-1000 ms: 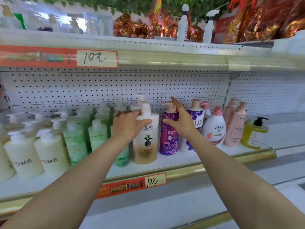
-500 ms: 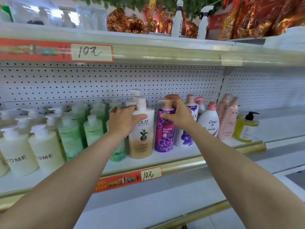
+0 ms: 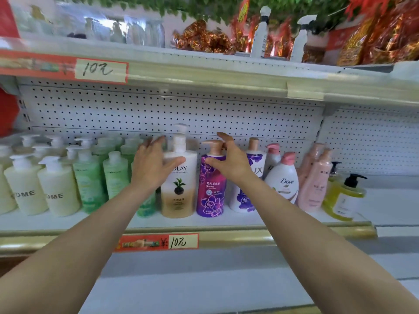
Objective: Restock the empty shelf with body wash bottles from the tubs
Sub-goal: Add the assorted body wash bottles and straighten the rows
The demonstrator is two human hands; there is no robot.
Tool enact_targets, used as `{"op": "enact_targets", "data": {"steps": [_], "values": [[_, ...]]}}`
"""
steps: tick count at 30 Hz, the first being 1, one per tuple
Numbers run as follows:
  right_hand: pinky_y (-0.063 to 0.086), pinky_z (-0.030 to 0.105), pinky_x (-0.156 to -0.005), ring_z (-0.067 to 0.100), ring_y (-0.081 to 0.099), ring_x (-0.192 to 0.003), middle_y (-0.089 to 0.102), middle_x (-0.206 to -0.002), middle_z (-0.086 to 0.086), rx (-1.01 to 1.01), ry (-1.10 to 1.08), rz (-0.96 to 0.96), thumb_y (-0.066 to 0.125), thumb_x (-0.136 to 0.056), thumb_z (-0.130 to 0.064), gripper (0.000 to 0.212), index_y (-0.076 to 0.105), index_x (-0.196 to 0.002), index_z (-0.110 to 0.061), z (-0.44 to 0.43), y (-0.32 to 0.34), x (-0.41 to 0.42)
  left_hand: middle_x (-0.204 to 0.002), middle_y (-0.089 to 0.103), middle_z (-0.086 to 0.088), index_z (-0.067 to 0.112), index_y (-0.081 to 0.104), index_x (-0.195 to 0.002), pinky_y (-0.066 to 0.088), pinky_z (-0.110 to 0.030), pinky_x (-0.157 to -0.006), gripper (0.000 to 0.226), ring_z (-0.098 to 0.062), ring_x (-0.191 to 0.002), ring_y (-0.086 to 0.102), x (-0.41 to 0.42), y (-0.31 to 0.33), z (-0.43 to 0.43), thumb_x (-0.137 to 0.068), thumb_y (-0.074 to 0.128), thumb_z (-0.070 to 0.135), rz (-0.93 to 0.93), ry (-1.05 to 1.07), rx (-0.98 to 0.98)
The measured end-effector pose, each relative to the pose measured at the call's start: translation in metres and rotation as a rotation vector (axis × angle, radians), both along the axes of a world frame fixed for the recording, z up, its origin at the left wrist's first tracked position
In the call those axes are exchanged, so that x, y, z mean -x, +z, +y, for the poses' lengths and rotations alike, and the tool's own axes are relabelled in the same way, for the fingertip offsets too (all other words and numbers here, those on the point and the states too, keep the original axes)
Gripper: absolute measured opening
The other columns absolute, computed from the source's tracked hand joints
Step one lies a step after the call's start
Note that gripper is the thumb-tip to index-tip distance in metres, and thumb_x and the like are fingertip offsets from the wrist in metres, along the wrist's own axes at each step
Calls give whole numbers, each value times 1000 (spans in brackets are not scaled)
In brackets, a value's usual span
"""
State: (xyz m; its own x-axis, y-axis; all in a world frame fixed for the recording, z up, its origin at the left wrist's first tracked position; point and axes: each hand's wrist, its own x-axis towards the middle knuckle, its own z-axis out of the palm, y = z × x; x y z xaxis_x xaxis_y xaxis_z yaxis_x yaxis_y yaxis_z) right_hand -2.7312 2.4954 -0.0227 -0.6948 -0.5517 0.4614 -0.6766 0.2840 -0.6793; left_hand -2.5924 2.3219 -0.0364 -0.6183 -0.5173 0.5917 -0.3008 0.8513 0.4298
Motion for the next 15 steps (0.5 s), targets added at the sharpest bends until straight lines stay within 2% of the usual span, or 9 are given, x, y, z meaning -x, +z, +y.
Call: {"op": "enact_targets", "data": {"steps": [3,5,6,8,10,13,15], "values": [[51,39,-95,15,58,-116,65,-123,0,218,-47,80,78,-83,-29,57,54,-134,-21,23,12,9,-145,45,-11,12,39,-143,24,-42,-117,83,-27,-141,27,2,2,29,-81,62,62,309,93,16],[50,42,-93,20,58,-112,65,-117,-3,363,-132,150,77,-83,-25,46,59,-125,-18,43,17,26,-151,37,-7,19,39,-146,23,-37,-115,71,-23,-142,26,12,9,58,-87,67,48,394,7,69],[48,41,-96,23,56,-115,64,-119,-1,366,-166,150,77,-82,-25,48,59,-126,-16,52,17,37,-153,35,-5,21,41,-145,26,-35,-112,66,-22,-141,28,20,12,72,-88,68,42,382,-73,82],[43,33,-100,22,53,-121,63,-123,2,236,-182,53,81,-80,-28,58,57,-131,-14,68,15,55,-155,33,-2,26,45,-144,31,-33,-107,62,-21,-140,31,39,11,94,-88,67,41,274,-183,94],[44,29,-99,16,56,-114,62,-117,-3,65,-86,-84,83,-77,-32,64,56,-132,-13,79,8,68,-157,29,-4,32,43,-146,36,-36,-107,65,-22,-140,33,57,6,108,-87,67,45,178,-164,84],[52,41,-98,21,64,-109,69,-116,-2,-57,-17,-128,81,-61,-58,80,60,-128,-18,84,-5,82,-157,28,-10,35,42,-146,37,-43,-108,67,-27,-140,32,72,-1,117,-86,71,40,127,-38,29],[53,42,-97,23,65,-108,71,-116,0,-47,17,-145,82,-61,-57,80,60,-128,-19,84,-9,91,-154,33,-10,30,45,-145,36,-43,-109,66,-29,-140,31,75,-2,121,-85,73,34,116,9,76]]}}
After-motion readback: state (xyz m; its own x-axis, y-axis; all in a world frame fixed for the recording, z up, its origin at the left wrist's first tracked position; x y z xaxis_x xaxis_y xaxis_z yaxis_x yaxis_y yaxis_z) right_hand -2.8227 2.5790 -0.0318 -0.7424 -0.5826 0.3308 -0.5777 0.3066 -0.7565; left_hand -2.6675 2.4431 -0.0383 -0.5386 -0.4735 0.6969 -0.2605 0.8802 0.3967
